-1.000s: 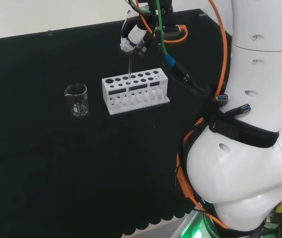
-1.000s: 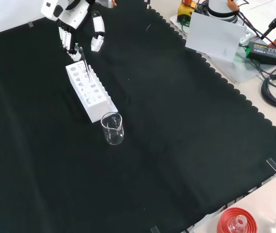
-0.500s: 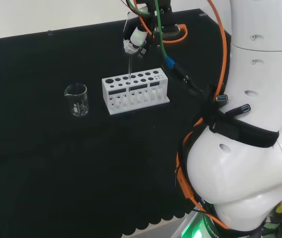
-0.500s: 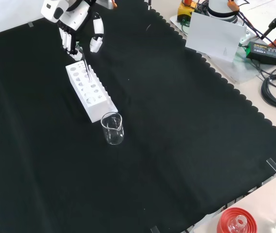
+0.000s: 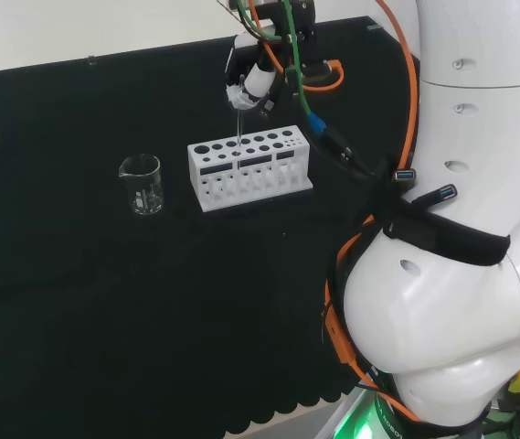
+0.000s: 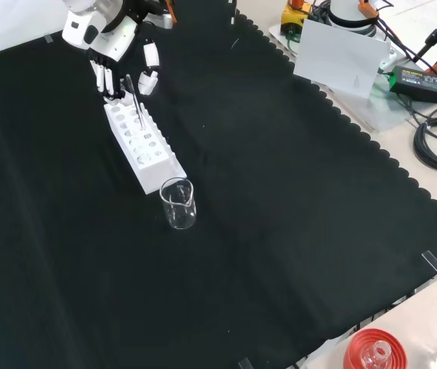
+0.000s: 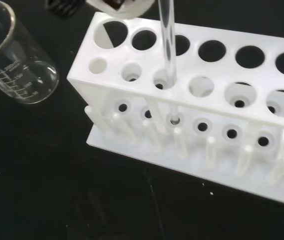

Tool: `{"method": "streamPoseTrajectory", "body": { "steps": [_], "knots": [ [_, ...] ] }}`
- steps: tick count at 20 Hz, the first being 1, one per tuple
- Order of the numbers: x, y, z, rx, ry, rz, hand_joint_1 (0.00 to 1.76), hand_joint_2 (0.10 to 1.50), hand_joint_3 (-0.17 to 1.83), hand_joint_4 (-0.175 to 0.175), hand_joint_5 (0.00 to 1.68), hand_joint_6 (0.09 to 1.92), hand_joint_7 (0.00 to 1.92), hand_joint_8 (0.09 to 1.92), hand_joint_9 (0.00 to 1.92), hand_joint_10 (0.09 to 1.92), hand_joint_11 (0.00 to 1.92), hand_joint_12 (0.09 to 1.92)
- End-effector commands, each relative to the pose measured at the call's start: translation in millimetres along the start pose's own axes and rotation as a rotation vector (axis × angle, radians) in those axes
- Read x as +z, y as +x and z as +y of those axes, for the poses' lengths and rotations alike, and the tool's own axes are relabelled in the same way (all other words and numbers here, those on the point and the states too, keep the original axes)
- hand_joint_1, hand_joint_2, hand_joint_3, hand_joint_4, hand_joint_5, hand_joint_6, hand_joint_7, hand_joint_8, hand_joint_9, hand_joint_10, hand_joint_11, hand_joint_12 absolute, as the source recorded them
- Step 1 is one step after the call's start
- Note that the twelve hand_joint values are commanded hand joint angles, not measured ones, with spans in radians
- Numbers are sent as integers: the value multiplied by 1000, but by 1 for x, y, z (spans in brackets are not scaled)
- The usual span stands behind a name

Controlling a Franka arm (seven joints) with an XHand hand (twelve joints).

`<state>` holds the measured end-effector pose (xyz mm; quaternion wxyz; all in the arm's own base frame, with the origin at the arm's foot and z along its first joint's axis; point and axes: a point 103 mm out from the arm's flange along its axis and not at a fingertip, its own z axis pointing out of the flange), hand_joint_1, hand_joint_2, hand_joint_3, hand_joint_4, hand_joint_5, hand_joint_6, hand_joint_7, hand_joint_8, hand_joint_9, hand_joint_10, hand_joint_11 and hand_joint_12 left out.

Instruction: Take the glass rod from the white test tube rack.

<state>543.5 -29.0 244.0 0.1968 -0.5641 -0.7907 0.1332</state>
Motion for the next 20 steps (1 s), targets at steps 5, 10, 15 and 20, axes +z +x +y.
{"method": "streamPoseTrajectory", "body": {
  "steps": [5, 10, 15, 20],
  "knots": [
    [-3, -7, 15, 32, -102, -14, 1139, 1039, 201, -158, 910, 1076, 853, 825, 1257, 561, 1382, 849],
    [-4, -9, 14, 19, -265, -85, 1256, 1022, 199, -154, 946, 1055, 1003, 1047, 1402, 725, 1466, 687],
    [-5, -9, 14, 31, -287, -36, 1290, 818, 515, -175, 1051, 959, 1104, 967, 1524, 676, 1481, 710],
    [-32, 19, -21, 69, -285, -83, 1311, 684, 729, -175, 1055, 882, 1236, 973, 1560, 648, 1497, 707]
  ]
}}
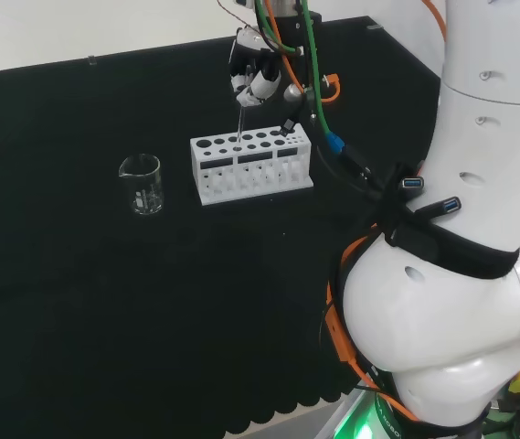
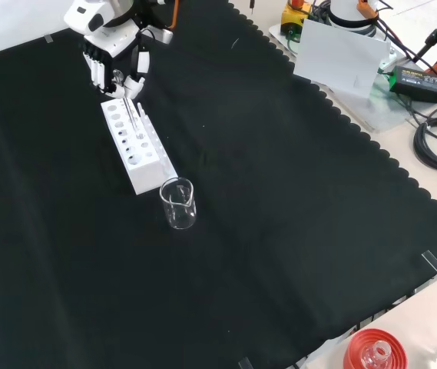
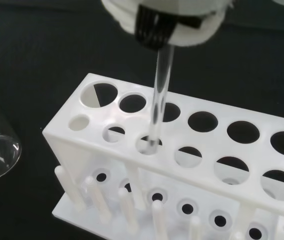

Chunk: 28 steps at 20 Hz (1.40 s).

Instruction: Take the glass rod from the white test tube rack.

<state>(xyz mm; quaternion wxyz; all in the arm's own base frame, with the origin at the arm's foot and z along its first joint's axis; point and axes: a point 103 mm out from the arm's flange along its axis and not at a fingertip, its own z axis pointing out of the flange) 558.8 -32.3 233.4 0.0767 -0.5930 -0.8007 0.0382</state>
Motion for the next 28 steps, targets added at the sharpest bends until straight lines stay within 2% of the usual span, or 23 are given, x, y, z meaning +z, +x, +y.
{"method": "streamPoseTrajectory", "body": {
  "steps": [1, 6, 17, 28],
  "knots": [
    [-51, 27, -28, 42, 18, -7, 1311, 680, 736, -175, 1056, 879, 1239, 974, 1564, 648, 1498, 707],
    [-79, 42, -40, 48, 28, -13, 1312, 672, 746, -175, 1060, 873, 1245, 972, 1573, 647, 1501, 707],
    [-108, 66, -55, 38, 13, -42, 1316, 648, 775, -175, 1083, 849, 1265, 950, 1592, 633, 1510, 709],
    [-114, 84, -61, 11, 14, -56, 1317, 646, 774, -175, 1089, 833, 1269, 945, 1598, 628, 1511, 710]
  ]
}}
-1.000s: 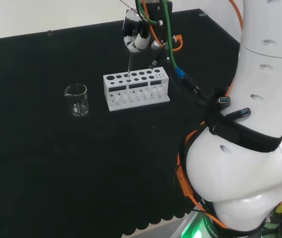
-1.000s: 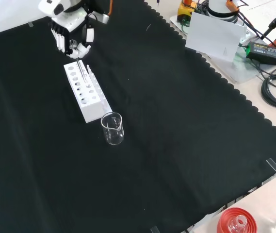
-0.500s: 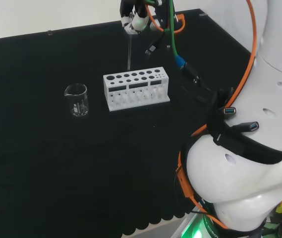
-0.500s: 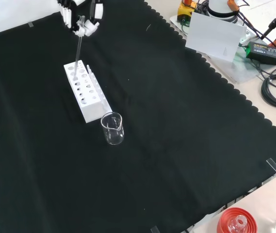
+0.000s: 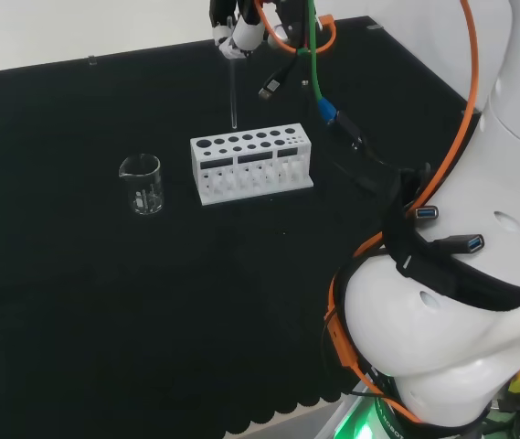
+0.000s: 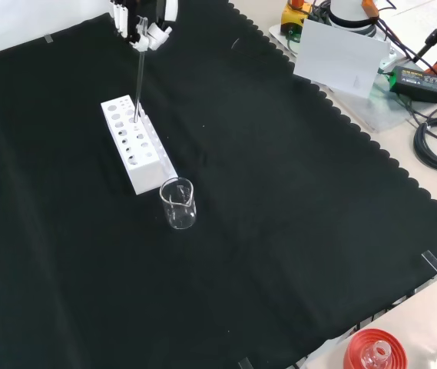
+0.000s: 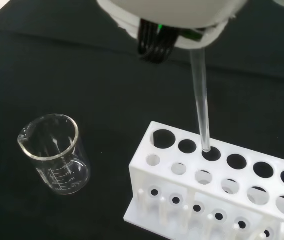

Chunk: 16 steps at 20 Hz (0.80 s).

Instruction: Take the glass rod from the white test tube rack.

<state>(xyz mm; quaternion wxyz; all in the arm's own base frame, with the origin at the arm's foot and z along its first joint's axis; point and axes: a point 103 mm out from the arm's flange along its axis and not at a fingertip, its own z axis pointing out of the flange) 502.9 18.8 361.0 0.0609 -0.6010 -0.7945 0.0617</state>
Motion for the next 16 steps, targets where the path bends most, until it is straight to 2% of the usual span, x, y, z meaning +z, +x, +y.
{"method": "streamPoseTrajectory", "body": {
  "steps": [1, 16],
  "knots": [
    [1, 12, -4, -20, -1, 0, 1318, 646, 773, -175, 1090, 832, 1269, 945, 1599, 628, 1511, 710],
    [-2, 20, -13, -69, -10, 14, 1318, 645, 771, -175, 1097, 818, 1274, 937, 1604, 620, 1512, 713]
  ]
}}
